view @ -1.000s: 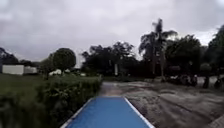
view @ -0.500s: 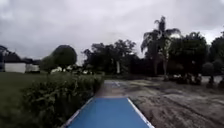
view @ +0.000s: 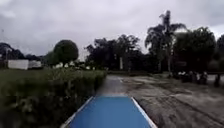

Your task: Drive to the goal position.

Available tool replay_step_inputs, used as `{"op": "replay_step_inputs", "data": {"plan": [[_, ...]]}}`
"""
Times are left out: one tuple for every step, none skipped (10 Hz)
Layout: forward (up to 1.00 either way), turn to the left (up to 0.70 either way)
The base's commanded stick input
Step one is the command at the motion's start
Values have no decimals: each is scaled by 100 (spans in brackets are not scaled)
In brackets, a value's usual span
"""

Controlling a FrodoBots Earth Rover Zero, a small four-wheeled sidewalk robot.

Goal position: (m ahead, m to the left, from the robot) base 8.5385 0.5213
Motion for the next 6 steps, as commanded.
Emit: {"op": "replay_step_inputs", "data": {"plan": [[50, 0], [50, 0], [50, 0], [50, 0], [50, 0], [50, 0]]}}
